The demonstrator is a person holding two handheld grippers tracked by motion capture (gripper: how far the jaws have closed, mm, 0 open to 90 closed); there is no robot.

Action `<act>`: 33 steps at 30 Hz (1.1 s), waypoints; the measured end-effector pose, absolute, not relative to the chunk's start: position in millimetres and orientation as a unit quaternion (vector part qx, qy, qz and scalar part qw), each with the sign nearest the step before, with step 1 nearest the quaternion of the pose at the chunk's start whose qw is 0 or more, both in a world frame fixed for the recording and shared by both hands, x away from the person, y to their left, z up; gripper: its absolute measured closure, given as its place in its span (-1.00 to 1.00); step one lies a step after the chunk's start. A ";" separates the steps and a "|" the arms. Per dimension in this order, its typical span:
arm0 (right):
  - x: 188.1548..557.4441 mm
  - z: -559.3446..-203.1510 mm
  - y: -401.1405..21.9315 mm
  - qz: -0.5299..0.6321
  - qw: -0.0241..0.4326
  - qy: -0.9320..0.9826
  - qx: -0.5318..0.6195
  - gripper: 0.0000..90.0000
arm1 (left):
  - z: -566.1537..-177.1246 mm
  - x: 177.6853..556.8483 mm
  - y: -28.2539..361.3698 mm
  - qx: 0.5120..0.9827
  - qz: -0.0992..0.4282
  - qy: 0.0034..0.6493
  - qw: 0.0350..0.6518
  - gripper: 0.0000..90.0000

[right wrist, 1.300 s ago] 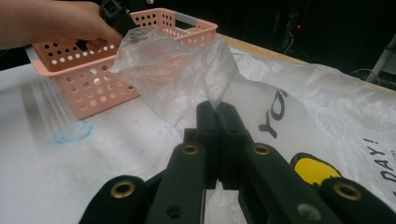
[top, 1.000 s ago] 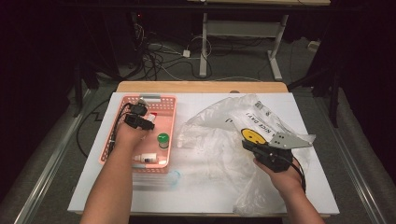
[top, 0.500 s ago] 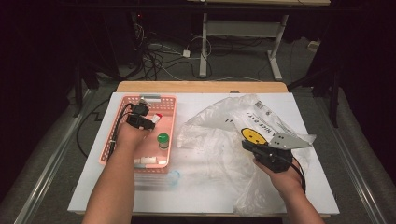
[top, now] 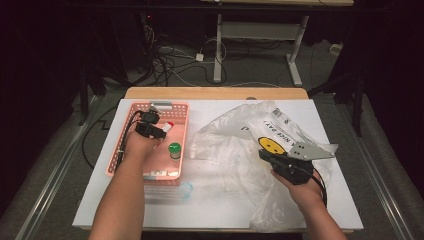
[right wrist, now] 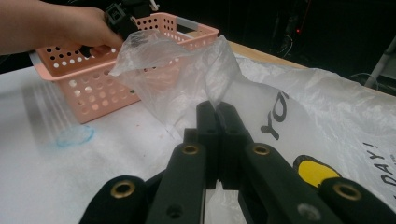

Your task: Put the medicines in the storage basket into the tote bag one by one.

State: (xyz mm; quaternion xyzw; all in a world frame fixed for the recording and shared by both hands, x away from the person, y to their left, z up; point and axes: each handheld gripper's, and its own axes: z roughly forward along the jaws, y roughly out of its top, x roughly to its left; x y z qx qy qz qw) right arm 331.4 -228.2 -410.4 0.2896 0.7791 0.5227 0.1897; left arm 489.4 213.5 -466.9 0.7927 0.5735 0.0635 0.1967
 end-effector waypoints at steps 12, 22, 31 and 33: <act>330.9 -407.4 -230.9 0.528 0.193 0.774 0.292 1.00 | -458.0 486.2 216.2 0.789 0.074 0.574 0.207 0.52; 330.6 -407.0 -230.6 0.529 0.195 0.774 0.289 1.00 | -442.3 470.9 215.1 0.788 0.091 0.563 0.232 0.52; 329.6 -405.2 -231.5 0.536 0.190 0.770 0.288 1.00 | -433.6 455.1 220.0 0.785 0.099 0.558 0.252 0.52; 329.5 -406.0 -230.2 0.535 0.187 0.771 0.289 1.00 | -432.6 450.9 222.6 0.781 0.097 0.560 0.259 0.52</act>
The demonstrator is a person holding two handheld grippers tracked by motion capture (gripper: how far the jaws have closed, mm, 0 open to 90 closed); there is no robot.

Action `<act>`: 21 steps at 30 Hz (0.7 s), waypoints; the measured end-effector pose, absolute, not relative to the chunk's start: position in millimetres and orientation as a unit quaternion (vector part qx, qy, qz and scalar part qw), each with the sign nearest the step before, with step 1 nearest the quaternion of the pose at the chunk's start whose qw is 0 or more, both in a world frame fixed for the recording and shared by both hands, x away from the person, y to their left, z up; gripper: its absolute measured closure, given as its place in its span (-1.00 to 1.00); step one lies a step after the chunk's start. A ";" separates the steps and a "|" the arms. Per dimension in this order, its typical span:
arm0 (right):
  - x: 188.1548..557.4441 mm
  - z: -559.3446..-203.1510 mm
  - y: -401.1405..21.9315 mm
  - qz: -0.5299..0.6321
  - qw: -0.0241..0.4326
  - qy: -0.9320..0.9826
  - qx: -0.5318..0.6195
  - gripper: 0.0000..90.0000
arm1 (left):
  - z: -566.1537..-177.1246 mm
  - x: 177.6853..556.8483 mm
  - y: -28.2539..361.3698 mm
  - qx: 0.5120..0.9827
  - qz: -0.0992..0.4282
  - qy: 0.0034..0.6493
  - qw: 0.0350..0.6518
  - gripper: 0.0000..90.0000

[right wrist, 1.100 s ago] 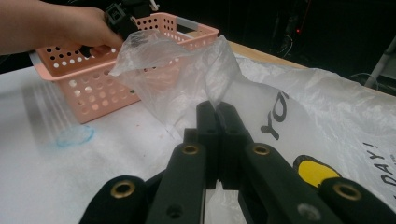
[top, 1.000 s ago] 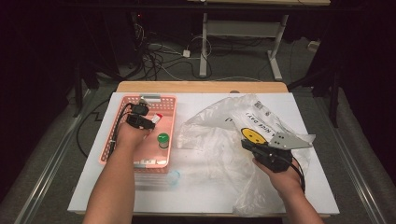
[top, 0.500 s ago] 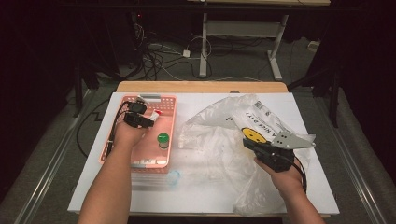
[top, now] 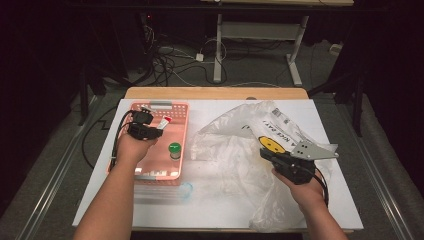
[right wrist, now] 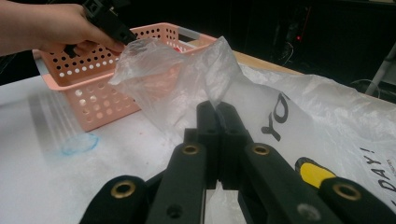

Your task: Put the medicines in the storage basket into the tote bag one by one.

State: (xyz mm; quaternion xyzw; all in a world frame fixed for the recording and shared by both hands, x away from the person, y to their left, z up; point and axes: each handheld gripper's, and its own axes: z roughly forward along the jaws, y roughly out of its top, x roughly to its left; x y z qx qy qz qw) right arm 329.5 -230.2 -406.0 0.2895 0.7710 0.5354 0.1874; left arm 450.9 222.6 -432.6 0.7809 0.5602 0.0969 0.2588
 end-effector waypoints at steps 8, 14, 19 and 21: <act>329.4 -406.9 -230.3 0.534 0.188 0.773 0.286 1.00 | -429.3 430.9 227.6 0.782 0.109 0.552 0.266 0.52; 329.7 -407.7 -229.3 0.532 0.187 0.774 0.288 1.00 | -427.1 418.9 231.7 0.776 0.112 0.549 0.289 0.52; 329.9 -407.3 -229.2 0.533 0.188 0.774 0.286 1.00 | -418.4 411.3 233.6 0.771 0.117 0.543 0.311 0.52; 330.2 -407.3 -229.7 0.533 0.189 0.774 0.285 1.00 | -413.6 406.3 233.5 0.766 0.124 0.538 0.327 0.52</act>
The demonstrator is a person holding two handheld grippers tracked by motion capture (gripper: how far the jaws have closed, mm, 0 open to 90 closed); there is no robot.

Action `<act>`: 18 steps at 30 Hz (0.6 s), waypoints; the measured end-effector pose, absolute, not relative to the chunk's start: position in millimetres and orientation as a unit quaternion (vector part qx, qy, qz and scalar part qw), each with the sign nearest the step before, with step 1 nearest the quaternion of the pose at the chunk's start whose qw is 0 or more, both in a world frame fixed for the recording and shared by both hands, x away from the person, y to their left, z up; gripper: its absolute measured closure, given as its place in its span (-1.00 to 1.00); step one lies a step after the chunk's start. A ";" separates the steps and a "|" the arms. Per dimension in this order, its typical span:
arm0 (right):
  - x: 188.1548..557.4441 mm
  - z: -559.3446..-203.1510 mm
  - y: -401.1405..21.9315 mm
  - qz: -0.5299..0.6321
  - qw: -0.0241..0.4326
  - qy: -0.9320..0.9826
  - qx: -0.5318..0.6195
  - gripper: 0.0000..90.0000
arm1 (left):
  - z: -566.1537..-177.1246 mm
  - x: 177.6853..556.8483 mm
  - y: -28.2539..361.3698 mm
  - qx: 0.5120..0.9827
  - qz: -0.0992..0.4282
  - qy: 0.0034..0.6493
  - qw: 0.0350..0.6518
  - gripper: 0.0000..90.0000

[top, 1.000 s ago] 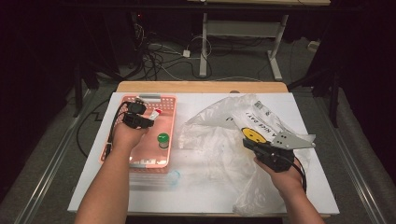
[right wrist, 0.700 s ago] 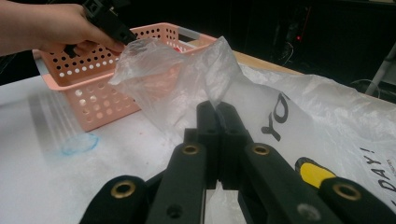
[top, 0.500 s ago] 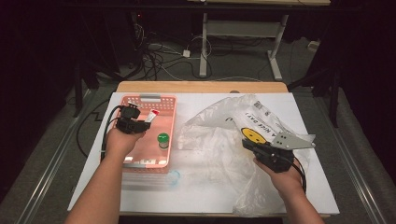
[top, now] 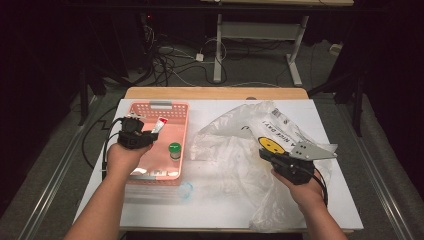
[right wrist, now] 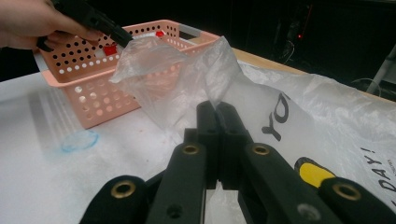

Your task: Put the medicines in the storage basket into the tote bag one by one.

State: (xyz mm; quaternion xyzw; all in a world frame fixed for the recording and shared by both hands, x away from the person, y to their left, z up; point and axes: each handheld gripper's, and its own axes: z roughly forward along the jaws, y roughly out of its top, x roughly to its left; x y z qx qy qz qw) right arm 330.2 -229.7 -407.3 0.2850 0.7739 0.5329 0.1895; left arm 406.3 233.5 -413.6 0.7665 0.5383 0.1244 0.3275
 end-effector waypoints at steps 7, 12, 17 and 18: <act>330.0 -406.9 -229.7 0.534 0.189 0.773 0.285 1.00 | -405.6 388.5 226.9 0.757 0.145 0.519 0.371 0.52; 329.5 -406.4 -229.6 0.533 0.190 0.774 0.283 1.00 | -404.4 376.1 221.9 0.751 0.147 0.506 0.398 0.52; 329.4 -406.7 -229.6 0.533 0.190 0.774 0.285 1.00 | -402.2 364.1 216.1 0.753 0.152 0.491 0.411 0.52; 329.5 -407.0 -229.5 0.532 0.190 0.774 0.285 1.00 | -401.9 361.8 214.9 0.754 0.152 0.488 0.412 0.52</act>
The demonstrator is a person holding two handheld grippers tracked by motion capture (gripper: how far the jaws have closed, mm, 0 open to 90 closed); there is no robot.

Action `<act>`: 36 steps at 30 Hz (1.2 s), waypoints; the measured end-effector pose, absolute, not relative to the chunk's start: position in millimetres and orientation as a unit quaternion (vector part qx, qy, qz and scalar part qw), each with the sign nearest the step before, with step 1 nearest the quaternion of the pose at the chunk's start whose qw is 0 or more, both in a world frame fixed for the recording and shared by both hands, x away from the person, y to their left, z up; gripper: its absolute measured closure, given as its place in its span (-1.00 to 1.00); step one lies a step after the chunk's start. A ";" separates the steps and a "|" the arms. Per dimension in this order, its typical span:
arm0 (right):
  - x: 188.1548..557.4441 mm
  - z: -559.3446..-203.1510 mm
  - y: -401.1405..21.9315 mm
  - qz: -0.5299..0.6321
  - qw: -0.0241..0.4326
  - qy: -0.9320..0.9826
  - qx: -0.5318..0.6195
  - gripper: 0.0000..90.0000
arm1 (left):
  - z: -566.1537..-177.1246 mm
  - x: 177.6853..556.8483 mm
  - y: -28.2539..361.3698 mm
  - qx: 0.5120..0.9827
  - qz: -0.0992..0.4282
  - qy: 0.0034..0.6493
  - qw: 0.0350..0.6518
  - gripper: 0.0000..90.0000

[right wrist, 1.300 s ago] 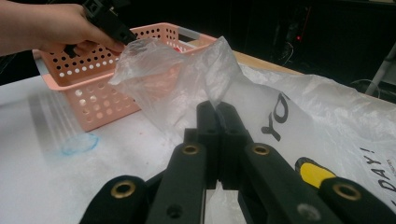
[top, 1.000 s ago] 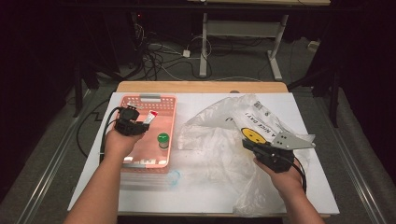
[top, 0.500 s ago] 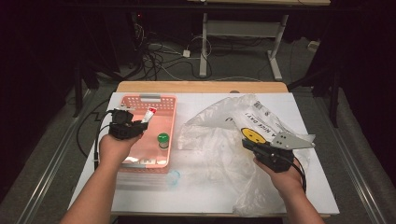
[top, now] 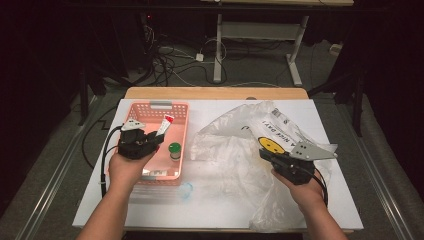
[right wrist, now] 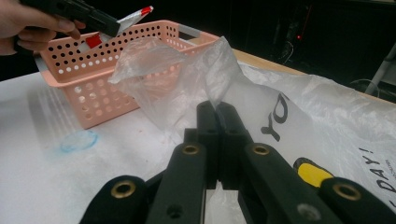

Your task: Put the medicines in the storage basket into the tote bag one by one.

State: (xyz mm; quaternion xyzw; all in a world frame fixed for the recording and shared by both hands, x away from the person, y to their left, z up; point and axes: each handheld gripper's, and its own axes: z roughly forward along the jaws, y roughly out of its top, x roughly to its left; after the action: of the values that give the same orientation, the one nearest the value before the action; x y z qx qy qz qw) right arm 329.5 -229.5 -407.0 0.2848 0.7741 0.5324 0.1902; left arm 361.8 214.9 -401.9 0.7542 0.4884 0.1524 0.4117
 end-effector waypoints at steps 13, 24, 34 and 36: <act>326.0 -405.9 -227.8 0.530 0.193 0.776 0.283 1.00 | -404.1 330.7 204.6 0.756 0.157 0.457 0.441 0.52; 326.7 -404.1 -231.8 0.533 0.196 0.772 0.285 1.00 | -396.0 311.1 192.3 0.762 0.152 0.429 0.461 0.52; 325.1 -400.0 -233.9 0.540 0.199 0.767 0.285 1.00 | -387.8 300.9 177.0 0.767 0.134 0.403 0.480 0.52; 324.8 -399.0 -234.3 0.541 0.201 0.765 0.285 1.00 | -387.7 299.8 172.6 0.771 0.125 0.396 0.483 0.52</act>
State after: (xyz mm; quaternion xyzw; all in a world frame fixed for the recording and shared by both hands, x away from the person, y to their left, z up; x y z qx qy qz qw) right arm 324.8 -234.3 -399.0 0.2847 0.7655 0.5410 0.2009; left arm 299.8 172.6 -387.7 0.7713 0.3956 0.1246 0.4827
